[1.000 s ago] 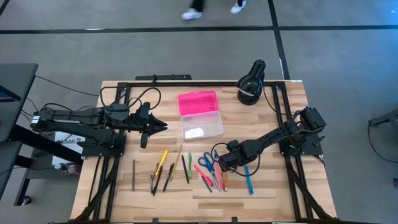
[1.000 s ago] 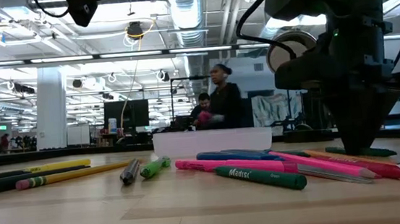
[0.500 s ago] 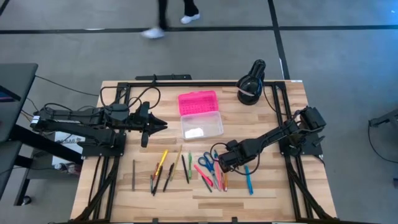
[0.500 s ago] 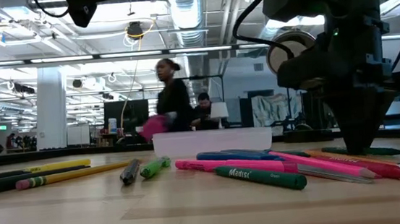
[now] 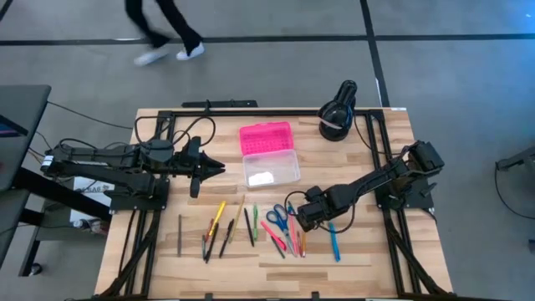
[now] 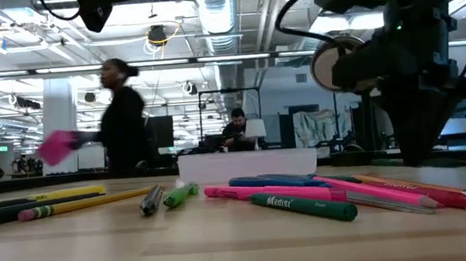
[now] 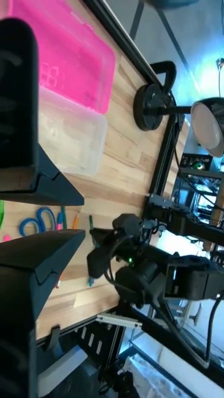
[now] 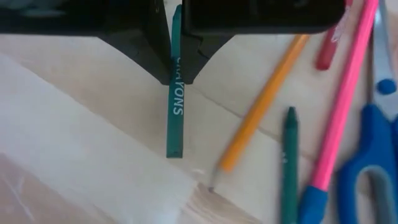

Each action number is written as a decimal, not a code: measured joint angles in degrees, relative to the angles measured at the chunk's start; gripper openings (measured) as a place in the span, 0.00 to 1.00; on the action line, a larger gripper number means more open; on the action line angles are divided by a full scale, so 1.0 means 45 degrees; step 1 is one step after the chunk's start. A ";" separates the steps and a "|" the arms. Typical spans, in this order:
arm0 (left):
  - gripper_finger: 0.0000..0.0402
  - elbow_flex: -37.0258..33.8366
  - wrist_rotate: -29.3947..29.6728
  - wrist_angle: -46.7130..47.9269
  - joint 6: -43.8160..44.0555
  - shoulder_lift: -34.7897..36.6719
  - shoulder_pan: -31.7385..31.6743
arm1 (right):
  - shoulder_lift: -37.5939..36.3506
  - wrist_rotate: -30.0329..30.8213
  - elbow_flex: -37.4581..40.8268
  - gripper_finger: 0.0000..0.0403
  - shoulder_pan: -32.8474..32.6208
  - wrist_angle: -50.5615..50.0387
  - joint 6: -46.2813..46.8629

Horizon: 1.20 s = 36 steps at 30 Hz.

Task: Pick & place school supplies into a supply box
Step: Put the green crayon into the pink supply box

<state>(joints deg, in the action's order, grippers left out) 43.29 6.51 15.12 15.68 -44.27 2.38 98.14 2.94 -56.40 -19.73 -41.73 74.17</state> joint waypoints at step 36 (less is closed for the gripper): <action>0.16 0.0000 0.0755 0.0002 0.1200 -0.0005 0.0002 | 0.0749 -0.0326 -0.2371 0.01 0.6458 0.3249 -1.4903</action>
<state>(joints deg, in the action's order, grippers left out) 43.29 9.91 15.14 21.08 -44.29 2.39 101.51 1.48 -67.07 9.34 -27.11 7.10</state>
